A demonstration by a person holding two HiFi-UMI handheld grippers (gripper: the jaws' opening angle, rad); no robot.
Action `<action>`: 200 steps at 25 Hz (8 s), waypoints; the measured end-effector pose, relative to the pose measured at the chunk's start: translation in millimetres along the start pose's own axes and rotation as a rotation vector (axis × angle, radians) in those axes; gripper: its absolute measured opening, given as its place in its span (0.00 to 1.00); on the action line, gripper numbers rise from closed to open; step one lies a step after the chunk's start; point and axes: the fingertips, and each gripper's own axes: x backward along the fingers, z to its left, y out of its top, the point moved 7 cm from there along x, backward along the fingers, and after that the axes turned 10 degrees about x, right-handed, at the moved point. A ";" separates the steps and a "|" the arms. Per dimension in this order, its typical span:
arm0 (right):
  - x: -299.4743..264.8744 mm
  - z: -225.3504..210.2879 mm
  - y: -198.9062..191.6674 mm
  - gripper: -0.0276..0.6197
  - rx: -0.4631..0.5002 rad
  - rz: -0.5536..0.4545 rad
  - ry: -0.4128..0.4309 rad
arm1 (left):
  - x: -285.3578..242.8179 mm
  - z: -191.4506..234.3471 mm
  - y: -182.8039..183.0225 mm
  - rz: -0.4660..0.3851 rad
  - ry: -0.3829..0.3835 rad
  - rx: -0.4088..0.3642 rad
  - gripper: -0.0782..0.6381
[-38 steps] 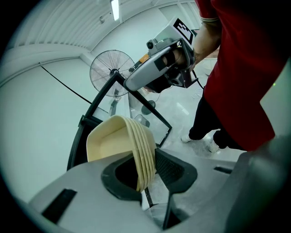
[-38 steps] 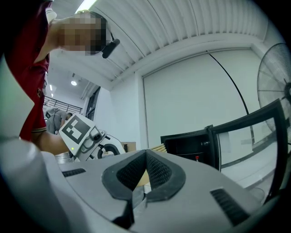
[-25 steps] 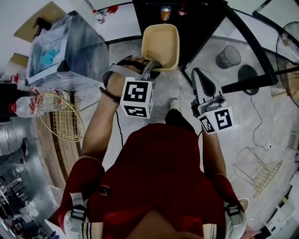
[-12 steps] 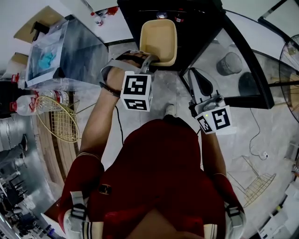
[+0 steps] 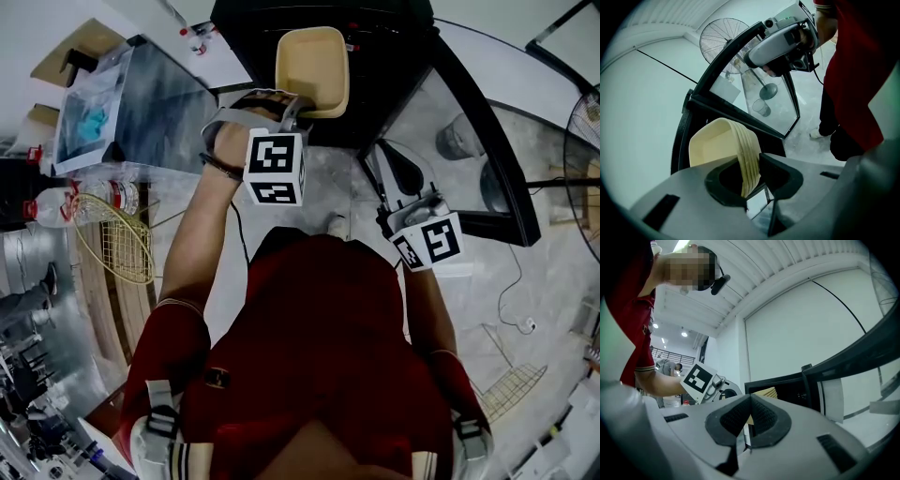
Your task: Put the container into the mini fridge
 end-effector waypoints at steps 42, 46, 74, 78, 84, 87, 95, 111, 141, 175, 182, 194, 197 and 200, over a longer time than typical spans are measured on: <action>-15.4 -28.1 -31.2 0.04 -0.114 0.077 -0.151 | -114.6 101.6 -2.1 0.037 0.012 -0.052 0.24; -17.3 -28.9 -34.7 0.04 -0.116 0.086 -0.149 | -119.8 104.8 -5.1 0.039 0.024 -0.042 0.24; -124.7 -59.3 -81.8 0.12 -0.167 0.163 -0.187 | -134.8 121.2 -27.5 -0.021 0.149 0.010 0.26; -141.4 -64.4 -91.6 0.19 -0.147 0.198 -0.195 | -135.4 122.1 -27.9 -0.026 0.143 0.002 0.26; -166.5 -74.7 -103.6 0.27 -0.079 0.261 -0.218 | -133.7 123.9 -27.6 -0.030 0.139 -0.004 0.26; -177.4 -81.4 -102.7 0.28 -0.065 0.261 -0.229 | -133.6 124.1 -27.5 -0.033 0.142 -0.007 0.27; -195.7 -92.5 -100.7 0.28 -0.014 0.285 -0.237 | -128.4 124.7 -28.2 -0.058 0.172 0.001 0.29; -207.7 -98.8 -102.1 0.28 -0.050 0.280 -0.223 | -121.7 125.4 -26.6 -0.136 0.275 0.035 0.34; -224.1 -107.7 -104.5 0.28 -0.073 0.273 -0.224 | -56.7 106.9 -49.7 -0.673 0.476 0.747 0.35; -242.2 -110.8 -107.7 0.28 -0.056 0.291 -0.232 | -7.4 90.7 -86.5 -0.849 0.396 1.117 0.12; -226.3 -102.3 -103.1 0.28 -0.043 0.285 -0.229 | -4.5 87.1 -88.0 -0.861 0.386 1.117 0.12; -184.7 -58.3 -63.8 0.19 -0.027 0.183 -0.170 | 7.4 77.1 -86.3 -0.889 0.376 1.110 0.12; -173.5 -47.8 -50.1 0.16 -0.024 0.147 -0.163 | 9.4 71.3 -84.5 -0.893 0.371 1.103 0.12; -162.1 -38.3 -36.8 0.13 -0.018 0.116 -0.157 | 12.5 66.2 -82.6 -0.902 0.368 1.102 0.12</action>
